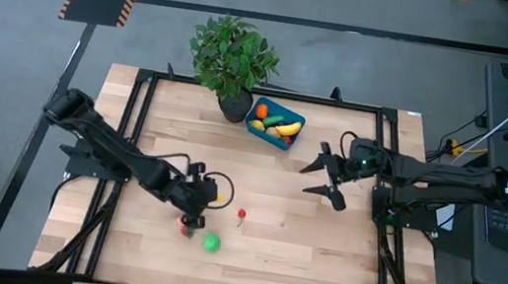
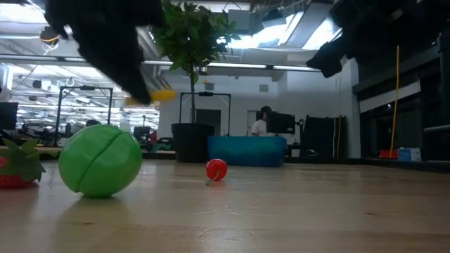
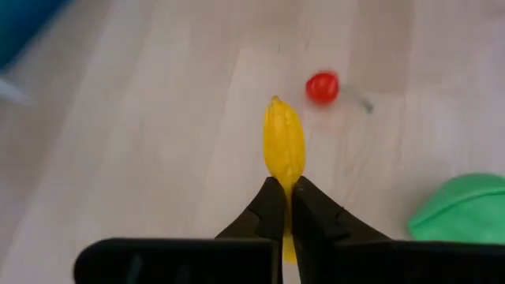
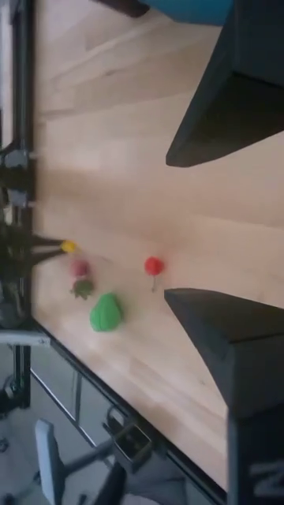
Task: Pick and placing Produce into tupperware
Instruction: Put the yellow corn into the blue container
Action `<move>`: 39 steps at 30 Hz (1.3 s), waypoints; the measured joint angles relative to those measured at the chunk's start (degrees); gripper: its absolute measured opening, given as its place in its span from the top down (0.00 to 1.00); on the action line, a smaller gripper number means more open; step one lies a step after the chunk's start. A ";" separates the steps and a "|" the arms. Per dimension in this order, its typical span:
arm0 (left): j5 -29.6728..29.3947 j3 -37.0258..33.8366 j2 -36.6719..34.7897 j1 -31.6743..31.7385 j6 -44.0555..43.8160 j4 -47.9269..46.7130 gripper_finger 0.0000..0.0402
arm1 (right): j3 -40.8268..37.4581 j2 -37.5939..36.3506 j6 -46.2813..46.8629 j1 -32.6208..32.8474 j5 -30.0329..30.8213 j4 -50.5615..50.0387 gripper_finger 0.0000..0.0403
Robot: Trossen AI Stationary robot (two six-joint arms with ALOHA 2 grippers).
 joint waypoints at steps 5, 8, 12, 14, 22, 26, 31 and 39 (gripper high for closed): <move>-4.31 -2.71 -8.25 -1.52 2.09 0.53 0.99 | -2.86 -5.10 -1.72 1.01 -0.01 1.29 0.34; -6.87 -6.36 -13.69 -2.98 1.77 4.81 0.99 | -7.04 -9.76 -1.37 1.03 0.00 2.68 0.34; -7.79 -12.47 -18.95 -5.05 4.02 16.96 0.99 | -12.36 -16.64 1.49 1.08 -0.02 5.76 0.34; -7.98 -15.65 -19.88 -5.78 6.76 24.40 0.99 | -14.10 -20.06 3.21 1.08 -0.14 5.97 0.34; -7.67 -24.80 -20.01 -7.92 15.84 48.62 0.99 | -17.29 -28.93 3.90 6.20 -4.57 5.12 0.34; -6.53 -26.25 -19.50 -8.90 18.81 53.97 0.99 | -17.81 -30.15 3.66 8.15 -4.52 5.31 0.34; -0.28 -26.38 -17.03 -9.10 22.75 59.37 0.99 | -17.81 -30.15 4.61 10.22 -4.43 4.78 0.34; -1.34 -26.38 -12.31 -9.04 22.23 66.91 0.99 | -17.81 -30.15 6.00 13.26 -4.42 4.63 0.34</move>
